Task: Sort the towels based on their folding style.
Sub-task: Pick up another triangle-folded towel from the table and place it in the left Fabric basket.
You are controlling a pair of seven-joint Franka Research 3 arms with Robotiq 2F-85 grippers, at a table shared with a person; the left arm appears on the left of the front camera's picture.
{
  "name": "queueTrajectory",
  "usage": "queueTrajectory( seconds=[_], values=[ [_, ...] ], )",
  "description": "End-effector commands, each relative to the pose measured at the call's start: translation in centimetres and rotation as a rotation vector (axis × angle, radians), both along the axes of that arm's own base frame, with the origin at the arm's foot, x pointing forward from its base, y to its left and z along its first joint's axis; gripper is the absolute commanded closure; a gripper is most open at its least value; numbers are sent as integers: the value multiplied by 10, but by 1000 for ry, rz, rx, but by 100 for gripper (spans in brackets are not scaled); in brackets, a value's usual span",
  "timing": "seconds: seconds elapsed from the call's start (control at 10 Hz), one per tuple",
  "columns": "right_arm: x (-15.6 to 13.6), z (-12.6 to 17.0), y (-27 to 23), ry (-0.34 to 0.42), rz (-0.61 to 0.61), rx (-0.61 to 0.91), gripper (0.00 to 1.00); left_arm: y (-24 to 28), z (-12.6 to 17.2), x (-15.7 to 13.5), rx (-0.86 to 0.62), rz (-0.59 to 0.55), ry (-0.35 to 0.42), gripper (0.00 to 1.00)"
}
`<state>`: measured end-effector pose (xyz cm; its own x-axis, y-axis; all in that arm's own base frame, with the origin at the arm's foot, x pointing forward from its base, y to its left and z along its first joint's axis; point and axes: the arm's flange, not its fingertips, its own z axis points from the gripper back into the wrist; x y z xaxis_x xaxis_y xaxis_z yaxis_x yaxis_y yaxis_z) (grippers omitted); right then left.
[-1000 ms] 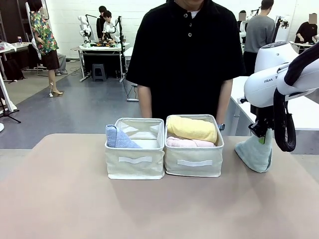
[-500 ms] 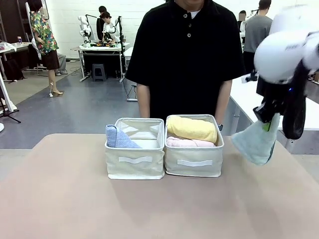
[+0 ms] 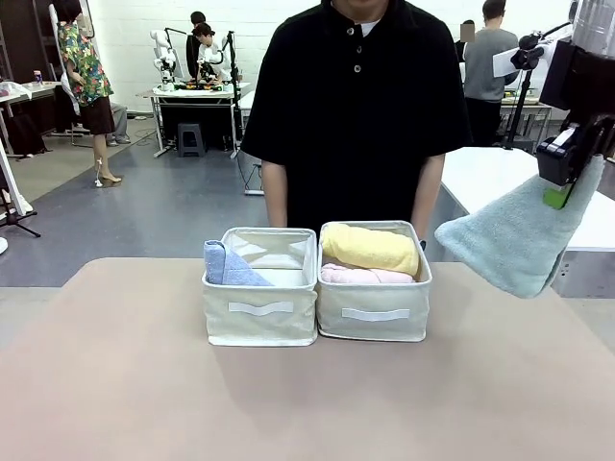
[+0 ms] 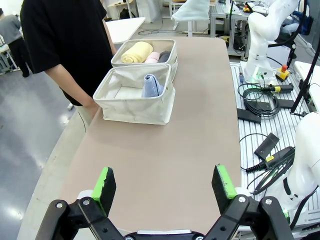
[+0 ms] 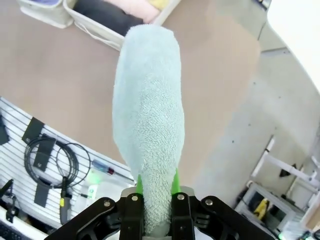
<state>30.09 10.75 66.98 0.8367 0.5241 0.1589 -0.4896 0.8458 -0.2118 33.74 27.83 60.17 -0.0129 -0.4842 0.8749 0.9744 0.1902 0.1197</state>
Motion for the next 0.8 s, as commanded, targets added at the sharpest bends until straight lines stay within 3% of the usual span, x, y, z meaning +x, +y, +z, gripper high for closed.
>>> queueTrajectory(
  seconds=[0.0,0.2,0.3,0.4,0.7],
  values=[
    [6,-6,-2,-10,-11,-19,100,0,1,-2,-9,3,-7,0],
    [6,-6,-2,-10,-11,-19,100,0,1,-2,-9,3,-7,0],
    [2,-4,0,7,-3,-6,81,0,1,-2,-9,3,-7,0],
    [12,5,39,-44,269,-62,81,0,1,-2,-9,3,-7,0],
    [56,39,144,-272,584,-125,81,0,1,-2,-9,3,-7,0]
  ],
)
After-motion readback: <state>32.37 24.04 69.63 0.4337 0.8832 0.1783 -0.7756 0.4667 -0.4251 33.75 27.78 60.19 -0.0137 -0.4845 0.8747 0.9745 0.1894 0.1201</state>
